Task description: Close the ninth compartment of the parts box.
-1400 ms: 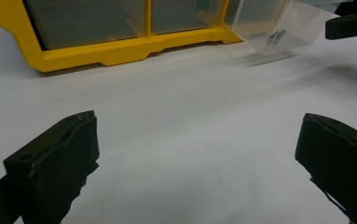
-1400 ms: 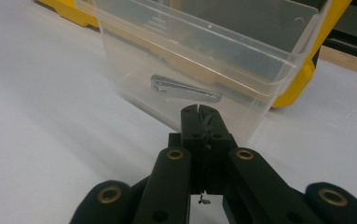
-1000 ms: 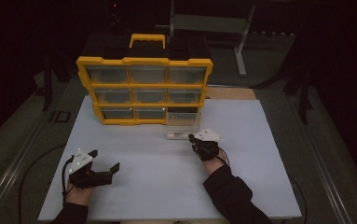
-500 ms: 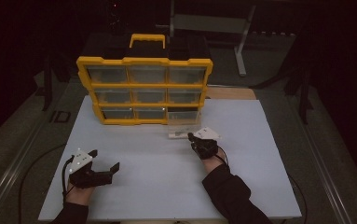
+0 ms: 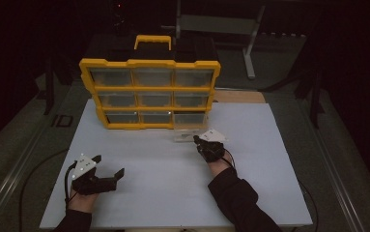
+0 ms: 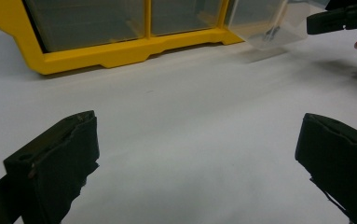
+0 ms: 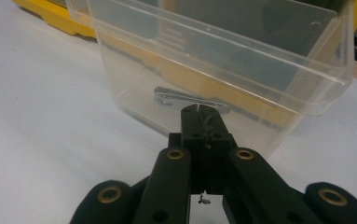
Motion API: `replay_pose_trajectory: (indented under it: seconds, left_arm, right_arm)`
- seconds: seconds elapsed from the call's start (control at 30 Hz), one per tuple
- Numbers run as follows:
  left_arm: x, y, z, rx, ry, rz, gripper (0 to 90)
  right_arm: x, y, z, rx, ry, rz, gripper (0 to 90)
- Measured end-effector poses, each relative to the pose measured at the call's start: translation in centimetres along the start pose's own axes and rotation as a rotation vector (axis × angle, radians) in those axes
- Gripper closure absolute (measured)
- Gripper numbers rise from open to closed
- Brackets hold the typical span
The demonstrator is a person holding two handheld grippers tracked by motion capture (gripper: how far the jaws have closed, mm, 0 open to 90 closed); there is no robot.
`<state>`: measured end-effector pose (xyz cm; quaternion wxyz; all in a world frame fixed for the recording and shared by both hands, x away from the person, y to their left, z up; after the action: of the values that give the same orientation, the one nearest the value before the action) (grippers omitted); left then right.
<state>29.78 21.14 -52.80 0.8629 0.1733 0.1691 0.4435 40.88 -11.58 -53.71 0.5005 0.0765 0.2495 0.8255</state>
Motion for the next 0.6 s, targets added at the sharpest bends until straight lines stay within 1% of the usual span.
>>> replay_pose_trajectory:
  seconds: [0.6]
  left_arm:
    - [0.0,0.1,0.1,-0.003,0.0,-0.002,0.0]
  right_arm:
    - [-0.3,-1.1,0.6,0.001,-0.009,-0.011,90.0]
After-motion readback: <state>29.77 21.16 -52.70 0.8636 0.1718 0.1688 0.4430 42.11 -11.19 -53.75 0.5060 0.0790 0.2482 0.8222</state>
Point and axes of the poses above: each handheld gripper's, and its own axes: y roughly backward along the jaws, z roughly out of its top, x roughly to its left, the point moved 6 cm from there along -y, roughly forward along the jaws, and after that the axes turned 5 degrees about -z, right-handed, at the moved point
